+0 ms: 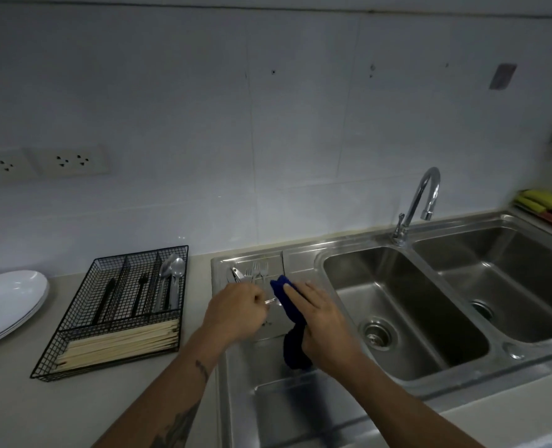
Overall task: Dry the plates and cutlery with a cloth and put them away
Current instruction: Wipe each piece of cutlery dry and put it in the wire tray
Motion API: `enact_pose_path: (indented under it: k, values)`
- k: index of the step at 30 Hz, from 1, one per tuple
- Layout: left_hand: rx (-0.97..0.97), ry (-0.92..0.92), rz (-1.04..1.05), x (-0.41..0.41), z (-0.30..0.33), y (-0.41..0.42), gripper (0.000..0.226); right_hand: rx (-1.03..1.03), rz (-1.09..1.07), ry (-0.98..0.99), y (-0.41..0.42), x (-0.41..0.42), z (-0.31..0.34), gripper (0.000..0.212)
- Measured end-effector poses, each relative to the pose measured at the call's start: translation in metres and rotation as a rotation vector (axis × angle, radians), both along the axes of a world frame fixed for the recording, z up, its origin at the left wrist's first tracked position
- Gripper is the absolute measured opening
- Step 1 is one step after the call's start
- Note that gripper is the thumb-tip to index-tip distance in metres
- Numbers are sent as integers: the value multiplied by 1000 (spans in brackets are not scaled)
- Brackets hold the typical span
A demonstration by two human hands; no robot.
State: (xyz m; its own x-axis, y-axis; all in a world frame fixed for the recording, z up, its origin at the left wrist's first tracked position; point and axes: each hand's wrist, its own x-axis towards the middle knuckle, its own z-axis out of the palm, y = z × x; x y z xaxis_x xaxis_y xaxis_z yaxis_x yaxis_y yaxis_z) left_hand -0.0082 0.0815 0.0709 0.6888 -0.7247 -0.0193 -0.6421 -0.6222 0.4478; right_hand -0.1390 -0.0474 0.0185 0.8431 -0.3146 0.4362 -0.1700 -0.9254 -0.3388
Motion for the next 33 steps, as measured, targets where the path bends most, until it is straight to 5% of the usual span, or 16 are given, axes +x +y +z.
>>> enact_pose_path:
  k: [8,12,16,21,26,33]
  values:
    - [-127,118,81,-29,-5,-39,20,-75,147,-72,-43,-18,10,83]
    - [-111,120,110,-47,-8,-51,21,-38,54,-73,-73,-24,12,83]
    - [-139,146,133,-53,-11,-59,23,-106,249,-29,-70,-34,3,79]
    - [-151,165,147,-60,-22,-63,15,95,56,8,-87,-33,-2,78]
    - [-220,132,140,-57,-26,-66,12,6,123,10,-83,-35,5,78]
    - [-319,164,100,-40,-24,-60,7,157,9,-75,-67,-18,17,76]
